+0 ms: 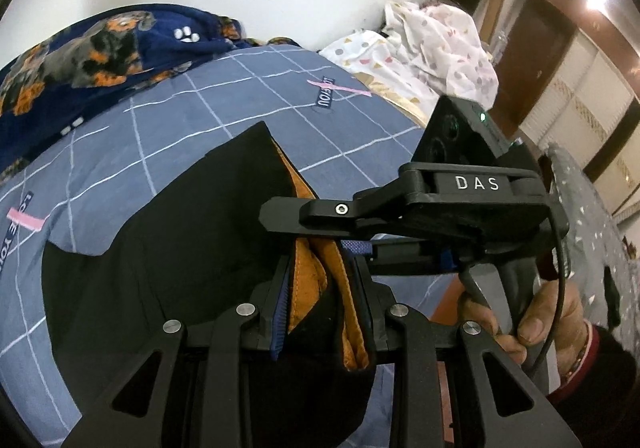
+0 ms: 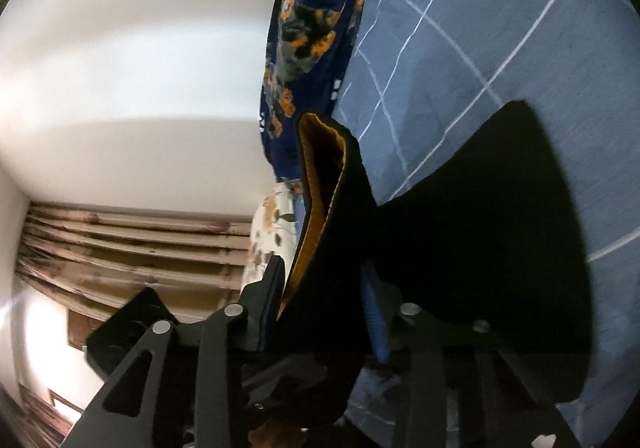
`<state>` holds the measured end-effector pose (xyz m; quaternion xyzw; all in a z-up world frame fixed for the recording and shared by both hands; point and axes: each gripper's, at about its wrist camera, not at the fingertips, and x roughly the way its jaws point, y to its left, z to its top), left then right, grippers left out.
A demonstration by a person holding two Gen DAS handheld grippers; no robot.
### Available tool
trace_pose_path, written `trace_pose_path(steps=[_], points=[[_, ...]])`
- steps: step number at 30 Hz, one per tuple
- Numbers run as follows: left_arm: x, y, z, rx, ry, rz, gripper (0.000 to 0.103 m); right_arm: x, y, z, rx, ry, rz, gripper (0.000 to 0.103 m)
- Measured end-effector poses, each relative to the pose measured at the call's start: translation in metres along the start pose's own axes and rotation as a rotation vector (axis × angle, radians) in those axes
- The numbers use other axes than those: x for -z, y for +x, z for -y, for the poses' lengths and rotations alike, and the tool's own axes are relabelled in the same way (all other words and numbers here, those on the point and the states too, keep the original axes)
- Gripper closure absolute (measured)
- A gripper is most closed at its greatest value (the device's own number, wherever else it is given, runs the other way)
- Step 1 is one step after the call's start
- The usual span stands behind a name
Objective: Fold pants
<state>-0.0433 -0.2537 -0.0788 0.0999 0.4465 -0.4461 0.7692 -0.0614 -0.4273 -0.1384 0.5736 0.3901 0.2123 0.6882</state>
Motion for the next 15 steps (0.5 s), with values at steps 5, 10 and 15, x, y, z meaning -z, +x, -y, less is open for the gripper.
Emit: trace_pose_path(steps=[5, 10, 15], points=[[0.000, 0.015, 0.011, 0.014, 0.057, -0.015, 0.062, -0.004, -0.011, 0.006, 0.054, -0.056, 0.015, 0.079], [0.004, 0.005, 0.011, -0.001, 0.069, 0.016, 0.043, -0.009, -0.017, 0.027, 0.102, -0.034, 0.021, 0.083], [0.008, -0.025, -0.017, -0.075, 0.026, 0.097, 0.033, -0.009, -0.028, 0.045, 0.132, -0.021, 0.041, 0.085]])
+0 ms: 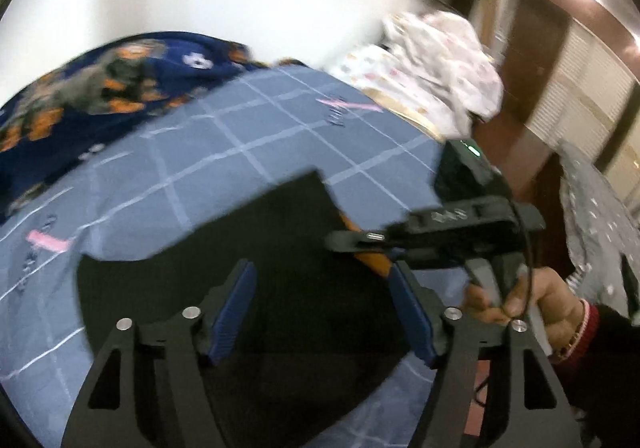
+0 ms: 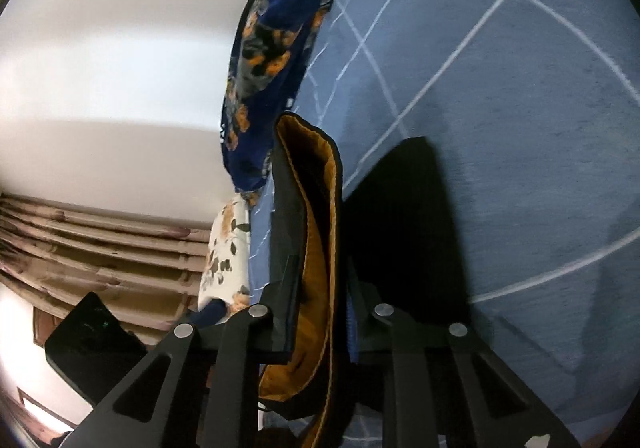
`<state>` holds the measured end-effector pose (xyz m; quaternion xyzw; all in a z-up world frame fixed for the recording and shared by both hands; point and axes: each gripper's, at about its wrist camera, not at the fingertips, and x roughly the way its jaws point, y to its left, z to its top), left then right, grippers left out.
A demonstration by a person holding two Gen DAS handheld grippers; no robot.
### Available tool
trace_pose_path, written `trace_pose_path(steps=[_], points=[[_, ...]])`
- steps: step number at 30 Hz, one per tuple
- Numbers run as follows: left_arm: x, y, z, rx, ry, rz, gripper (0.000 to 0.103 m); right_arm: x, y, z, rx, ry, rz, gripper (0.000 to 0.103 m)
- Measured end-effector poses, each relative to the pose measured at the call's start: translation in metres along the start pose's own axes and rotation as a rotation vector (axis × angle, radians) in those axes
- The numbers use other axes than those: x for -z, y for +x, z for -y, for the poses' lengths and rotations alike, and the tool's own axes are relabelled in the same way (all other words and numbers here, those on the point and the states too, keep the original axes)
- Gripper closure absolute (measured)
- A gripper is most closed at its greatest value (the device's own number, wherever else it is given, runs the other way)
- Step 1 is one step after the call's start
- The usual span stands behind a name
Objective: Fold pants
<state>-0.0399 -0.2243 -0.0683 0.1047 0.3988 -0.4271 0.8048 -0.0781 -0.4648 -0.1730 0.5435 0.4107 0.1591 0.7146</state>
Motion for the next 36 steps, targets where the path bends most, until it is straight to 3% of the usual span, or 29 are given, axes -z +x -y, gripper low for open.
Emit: trace_pose_path(steps=[2, 7, 9, 11, 13, 15, 17, 20, 27, 30, 33, 36], points=[[0.003, -0.007, -0.020, -0.035, -0.046, 0.023, 0.033, -0.001, -0.004, 0.004, 0.004, -0.007, 0.016, 0.085], [0.019, -0.013, -0.076, -0.223, -0.180, 0.035, 0.032, -0.006, -0.034, 0.018, 0.032, 0.040, 0.126, 0.081], [0.029, -0.019, -0.106, -0.273, -0.293, 0.043, 0.032, -0.002, -0.057, 0.012, 0.039, 0.026, 0.179, 0.081], [0.039, -0.024, -0.134, -0.280, -0.409, 0.054, 0.032, 0.011, -0.074, -0.003, -0.031, 0.001, 0.174, 0.080], [0.052, -0.029, -0.161, -0.264, -0.539, 0.065, 0.032, 0.030, -0.076, -0.021, -0.120, -0.021, 0.100, 0.070], [0.067, -0.035, -0.181, -0.228, -0.646, 0.078, 0.032, 0.056, -0.069, -0.032, -0.156, -0.012, 0.010, 0.036], [0.074, -0.035, -0.188, -0.205, -0.672, 0.064, 0.032, 0.075, -0.059, -0.031, -0.121, 0.004, -0.044, 0.033], [0.081, -0.034, -0.187, -0.204, -0.652, 0.033, 0.032, 0.083, -0.046, -0.012, -0.046, 0.063, -0.058, 0.033], [0.097, -0.039, -0.183, -0.172, -0.617, -0.019, 0.031, 0.073, -0.033, 0.017, -0.052, 0.166, -0.040, 0.034], [0.105, -0.046, -0.187, -0.152, -0.640, -0.002, 0.031, 0.074, -0.050, 0.004, 0.060, 0.128, -0.006, 0.034], [0.107, -0.046, -0.188, -0.167, -0.641, 0.004, 0.031, 0.079, -0.077, -0.001, -0.086, 0.162, 0.055, 0.034], [0.108, -0.039, -0.186, -0.147, -0.652, -0.015, 0.031, 0.077, -0.076, -0.014, -0.144, 0.141, 0.045, 0.034]])
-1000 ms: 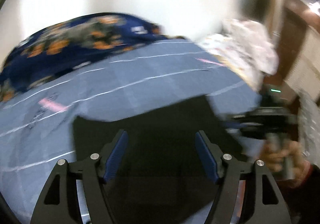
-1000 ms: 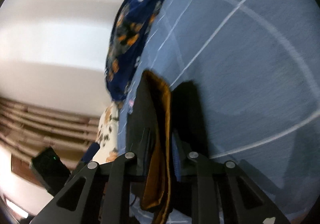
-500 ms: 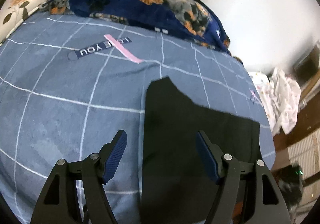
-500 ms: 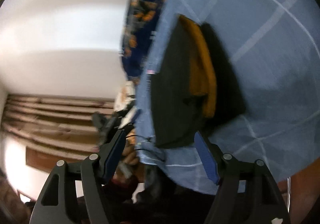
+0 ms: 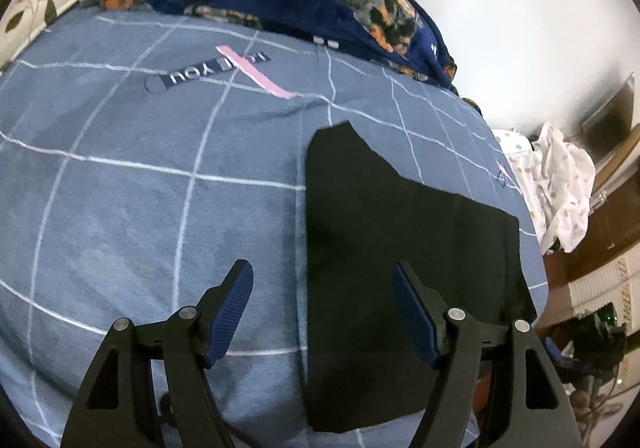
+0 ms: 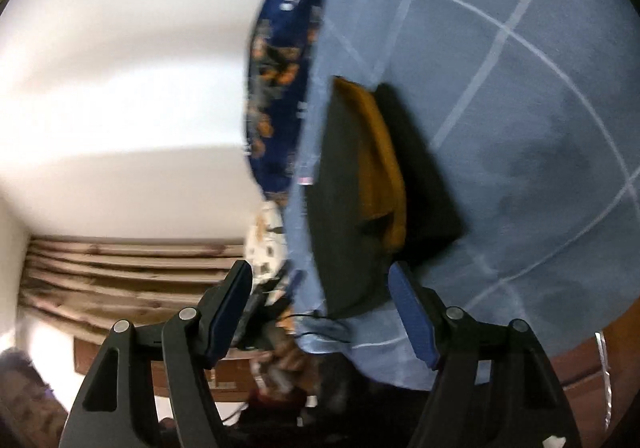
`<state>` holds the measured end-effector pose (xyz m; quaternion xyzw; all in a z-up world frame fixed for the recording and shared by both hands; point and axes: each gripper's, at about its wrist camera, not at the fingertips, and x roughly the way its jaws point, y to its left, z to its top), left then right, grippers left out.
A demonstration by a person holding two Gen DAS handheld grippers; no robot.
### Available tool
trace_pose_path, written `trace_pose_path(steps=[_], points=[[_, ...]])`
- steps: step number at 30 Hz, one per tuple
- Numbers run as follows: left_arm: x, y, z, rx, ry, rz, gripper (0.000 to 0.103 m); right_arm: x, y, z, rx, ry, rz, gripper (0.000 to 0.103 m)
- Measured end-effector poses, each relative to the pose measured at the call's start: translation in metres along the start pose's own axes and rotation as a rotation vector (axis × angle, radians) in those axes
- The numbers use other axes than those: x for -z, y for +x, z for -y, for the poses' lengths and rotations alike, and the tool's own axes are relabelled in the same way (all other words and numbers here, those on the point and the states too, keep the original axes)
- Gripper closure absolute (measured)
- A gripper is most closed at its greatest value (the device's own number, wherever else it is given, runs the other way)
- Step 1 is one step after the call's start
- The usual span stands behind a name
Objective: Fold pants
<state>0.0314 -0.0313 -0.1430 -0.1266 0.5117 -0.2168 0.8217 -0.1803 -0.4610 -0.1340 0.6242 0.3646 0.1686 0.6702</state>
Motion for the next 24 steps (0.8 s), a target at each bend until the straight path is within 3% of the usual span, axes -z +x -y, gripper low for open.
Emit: trace_pose_path(steps=[5, 11, 13, 15, 19, 24], points=[[0.004, -0.002, 0.005, 0.002, 0.035, -0.009, 0.031, -0.004, 0.037, 0.016, 0.056, 0.030, -0.072, 0.034], [0.006, 0.001, 0.005, -0.004, 0.035, -0.016, 0.029, -0.016, 0.046, 0.026, 0.108, 0.045, -0.041, 0.037], [0.007, 0.003, 0.007, -0.008, 0.043, -0.027, 0.029, -0.017, 0.047, 0.024, 0.134, 0.030, -0.028, 0.052], [0.009, 0.003, 0.010, -0.014, 0.062, -0.027, 0.029, -0.019, 0.053, 0.024, 0.196, 0.012, -0.024, 0.089], [0.010, 0.002, 0.011, -0.021, 0.085, -0.031, 0.029, -0.021, 0.055, 0.027, 0.251, -0.002, -0.006, 0.093], [0.008, 0.001, 0.011, -0.011, 0.079, -0.040, 0.029, -0.004, 0.044, -0.027, 0.139, -0.102, 0.023, 0.093]])
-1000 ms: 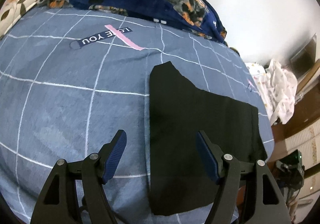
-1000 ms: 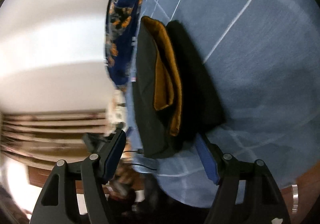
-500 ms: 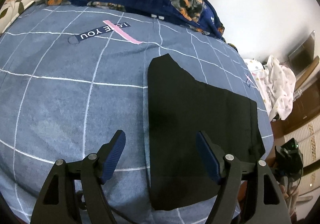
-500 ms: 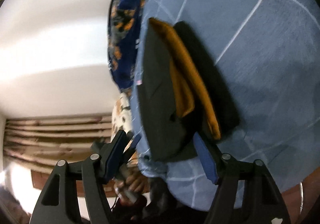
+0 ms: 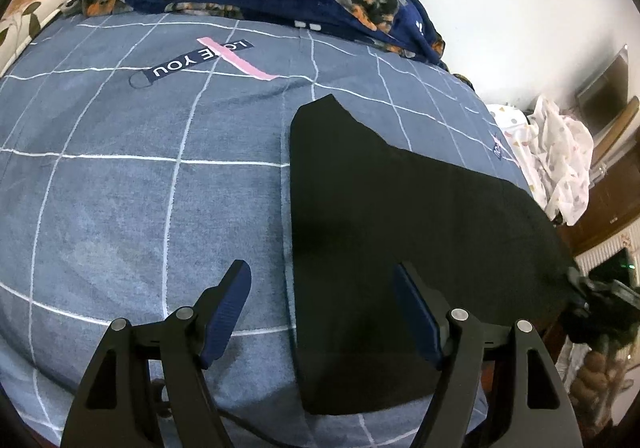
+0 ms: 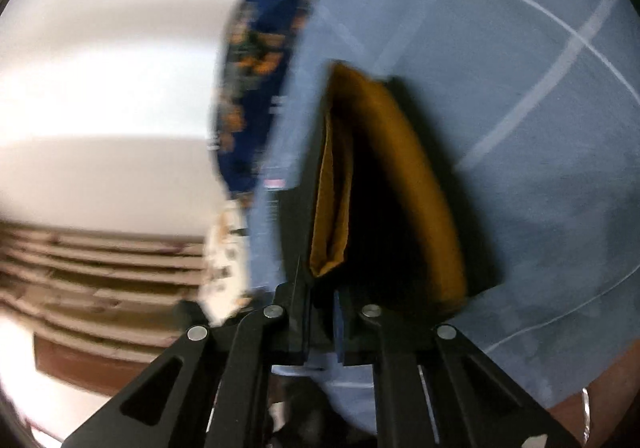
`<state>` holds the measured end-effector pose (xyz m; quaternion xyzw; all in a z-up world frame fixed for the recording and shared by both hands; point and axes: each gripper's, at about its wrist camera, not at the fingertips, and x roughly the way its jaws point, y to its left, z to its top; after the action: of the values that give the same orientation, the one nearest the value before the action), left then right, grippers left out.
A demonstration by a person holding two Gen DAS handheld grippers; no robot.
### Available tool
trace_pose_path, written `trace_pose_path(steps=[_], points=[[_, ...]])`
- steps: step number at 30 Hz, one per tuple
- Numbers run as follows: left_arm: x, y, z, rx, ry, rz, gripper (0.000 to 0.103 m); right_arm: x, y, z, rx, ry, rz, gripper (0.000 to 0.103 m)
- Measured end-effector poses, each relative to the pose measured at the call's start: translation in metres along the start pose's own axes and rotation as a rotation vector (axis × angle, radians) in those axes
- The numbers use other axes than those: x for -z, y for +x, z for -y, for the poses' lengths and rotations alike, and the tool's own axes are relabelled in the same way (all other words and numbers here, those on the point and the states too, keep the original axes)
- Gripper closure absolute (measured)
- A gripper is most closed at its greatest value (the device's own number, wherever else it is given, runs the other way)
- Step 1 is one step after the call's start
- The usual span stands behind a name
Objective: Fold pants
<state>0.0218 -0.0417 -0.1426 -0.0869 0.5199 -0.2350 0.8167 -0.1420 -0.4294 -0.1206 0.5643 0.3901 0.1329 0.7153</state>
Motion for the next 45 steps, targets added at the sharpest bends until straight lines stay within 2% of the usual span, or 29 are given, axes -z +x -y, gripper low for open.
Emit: trace_pose_path(steps=[3, 7, 9, 12, 16, 20, 22, 24, 26, 28, 30, 34, 37, 43, 44, 45], points=[[0.002, 0.002, 0.005, -0.003, 0.026, -0.006, 0.028, 0.017, -0.003, 0.004, 0.022, 0.016, -0.009, 0.093], [0.007, 0.008, 0.013, -0.026, 0.075, -0.014, 0.027, 0.033, 0.000, 0.068, 0.094, 0.169, -0.028, 0.095], [0.008, 0.011, 0.016, -0.034, 0.095, -0.025, 0.026, 0.030, 0.000, 0.089, 0.075, 0.237, -0.024, 0.096], [0.008, 0.013, 0.017, -0.043, 0.103, -0.022, 0.026, 0.023, -0.001, 0.073, 0.106, 0.147, -0.016, 0.096], [0.008, 0.016, 0.015, -0.041, 0.095, -0.031, 0.025, 0.018, -0.004, 0.071, 0.116, 0.130, -0.016, 0.093], [0.009, 0.022, 0.013, -0.060, 0.100, -0.052, 0.025, 0.020, -0.007, 0.075, 0.096, 0.165, -0.020, 0.092], [0.009, 0.025, 0.009, -0.058, 0.086, -0.063, 0.025, 0.023, -0.008, 0.074, 0.076, 0.192, -0.024, 0.087], [0.011, 0.027, 0.006, -0.059, 0.075, -0.071, 0.025, 0.026, -0.017, 0.071, 0.071, 0.197, 0.000, 0.069], [0.011, 0.028, 0.004, -0.058, 0.065, -0.080, 0.025, 0.028, -0.028, 0.069, 0.076, 0.190, 0.026, 0.068], [0.011, 0.029, 0.003, -0.055, 0.056, -0.083, 0.025, 0.027, -0.037, 0.071, 0.084, 0.195, 0.042, 0.060], [0.011, 0.029, 0.003, -0.053, 0.053, -0.086, 0.025, 0.026, -0.041, 0.072, 0.101, 0.191, 0.052, 0.046], [0.011, 0.029, 0.003, -0.055, 0.054, -0.087, 0.025, 0.024, -0.031, 0.074, 0.138, 0.198, 0.017, 0.046], [0.012, 0.029, 0.004, -0.055, 0.055, -0.090, 0.025, 0.023, -0.022, 0.073, 0.120, 0.198, 0.007, 0.046], [0.013, 0.029, 0.004, -0.056, 0.059, -0.093, 0.025, 0.020, -0.011, 0.064, 0.153, 0.164, -0.010, 0.047], [0.014, 0.029, 0.004, -0.055, 0.059, -0.094, 0.025, 0.020, -0.010, 0.060, 0.161, 0.140, -0.011, 0.063], [0.014, 0.028, 0.004, -0.054, 0.058, -0.093, 0.025, 0.020, -0.008, 0.054, 0.168, 0.112, -0.016, 0.083]])
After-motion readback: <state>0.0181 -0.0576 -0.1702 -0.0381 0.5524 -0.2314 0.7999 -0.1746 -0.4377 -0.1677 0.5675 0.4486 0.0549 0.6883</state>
